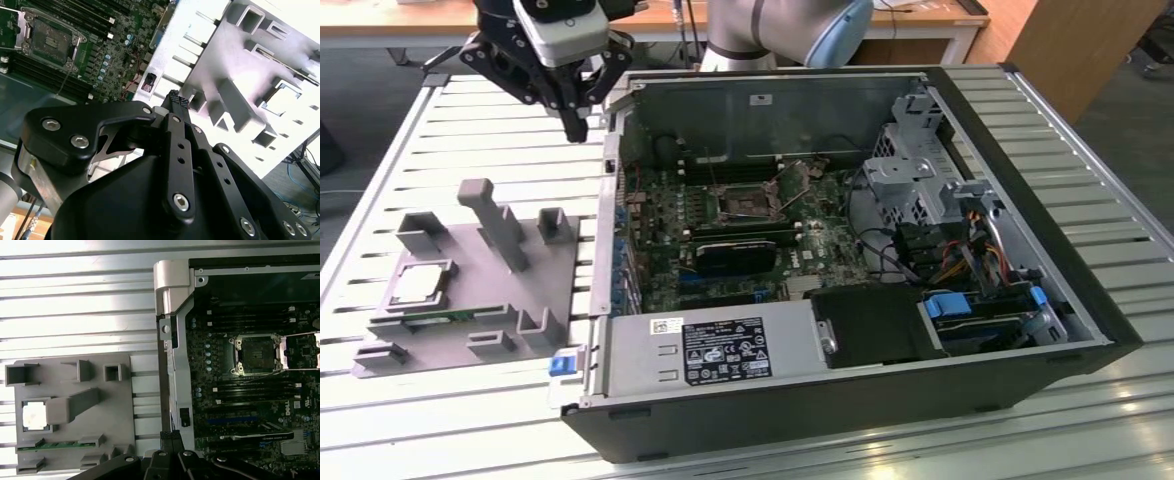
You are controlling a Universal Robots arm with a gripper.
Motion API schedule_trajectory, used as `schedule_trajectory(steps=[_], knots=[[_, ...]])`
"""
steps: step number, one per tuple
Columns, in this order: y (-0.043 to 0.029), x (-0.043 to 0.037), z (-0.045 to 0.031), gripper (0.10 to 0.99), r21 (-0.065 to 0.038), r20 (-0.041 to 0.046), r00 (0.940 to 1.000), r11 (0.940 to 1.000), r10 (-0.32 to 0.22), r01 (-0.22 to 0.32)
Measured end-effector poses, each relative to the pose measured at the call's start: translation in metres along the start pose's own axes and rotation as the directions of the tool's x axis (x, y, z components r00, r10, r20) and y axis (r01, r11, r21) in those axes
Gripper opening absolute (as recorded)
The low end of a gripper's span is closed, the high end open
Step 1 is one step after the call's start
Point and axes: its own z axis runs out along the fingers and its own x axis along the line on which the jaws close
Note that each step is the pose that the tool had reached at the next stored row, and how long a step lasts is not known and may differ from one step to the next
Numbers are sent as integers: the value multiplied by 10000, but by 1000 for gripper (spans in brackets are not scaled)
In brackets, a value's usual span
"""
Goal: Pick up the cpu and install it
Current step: 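Reach for the cpu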
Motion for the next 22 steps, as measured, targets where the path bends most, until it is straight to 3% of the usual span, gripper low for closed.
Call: schedule_trajectory(steps=[22], knots=[[-5,66,6,106,1,-9,10000,10000,0,0]])
